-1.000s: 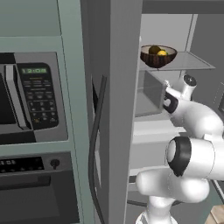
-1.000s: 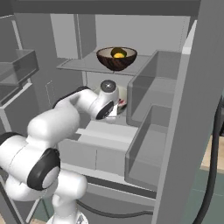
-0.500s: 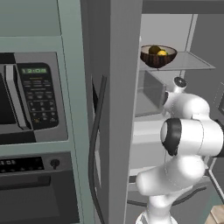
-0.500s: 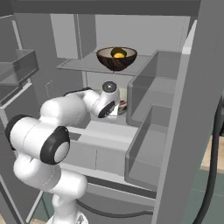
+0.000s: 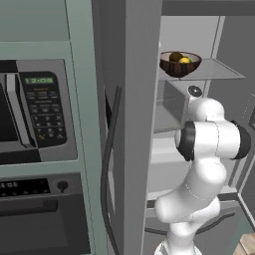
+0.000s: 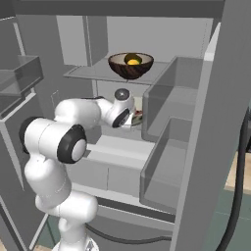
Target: Place the bowl with the avocado and lemon on the top shelf of the fridge. Place the bowl with the chicken drumstick and steak on the second highest shelf of the fridge.
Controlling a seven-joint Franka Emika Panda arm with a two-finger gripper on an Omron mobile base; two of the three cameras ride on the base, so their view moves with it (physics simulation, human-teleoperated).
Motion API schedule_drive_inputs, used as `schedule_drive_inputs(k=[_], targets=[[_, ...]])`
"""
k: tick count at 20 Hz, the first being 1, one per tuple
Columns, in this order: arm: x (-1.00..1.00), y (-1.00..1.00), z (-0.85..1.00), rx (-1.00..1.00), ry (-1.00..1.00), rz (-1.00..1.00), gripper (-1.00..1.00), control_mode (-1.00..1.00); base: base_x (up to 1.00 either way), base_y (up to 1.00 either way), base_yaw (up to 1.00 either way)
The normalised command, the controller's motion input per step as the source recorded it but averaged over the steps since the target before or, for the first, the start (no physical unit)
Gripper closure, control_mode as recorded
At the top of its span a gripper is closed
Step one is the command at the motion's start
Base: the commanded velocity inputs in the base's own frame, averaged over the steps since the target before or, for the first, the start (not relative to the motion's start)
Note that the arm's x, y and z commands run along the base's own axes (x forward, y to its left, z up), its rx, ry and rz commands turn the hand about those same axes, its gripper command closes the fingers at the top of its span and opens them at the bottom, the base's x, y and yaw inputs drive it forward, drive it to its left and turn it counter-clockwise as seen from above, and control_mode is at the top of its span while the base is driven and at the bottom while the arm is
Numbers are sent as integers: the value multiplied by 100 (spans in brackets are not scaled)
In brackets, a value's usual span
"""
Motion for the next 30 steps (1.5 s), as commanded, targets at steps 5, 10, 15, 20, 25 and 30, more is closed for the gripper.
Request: schedule_drive_inputs(k=[5, 10, 15, 20, 25, 30], targets=[[19, 0, -18, 0, -1, -2, -100, -100, 0, 0, 0], [-2, 0, 2, 0, 0, 0, -100, -100, 0, 0, 0], [-36, 0, 29, 0, -2, -1, -100, -100, 0, 0, 0], [-65, 0, 39, 0, -3, -4, -100, -100, 0, 0, 0], [-98, 0, 45, 0, 0, -4, -100, -100, 0, 0, 0], [-100, 0, 51, 0, 0, -2, -100, -100, 0, 0, 0]])
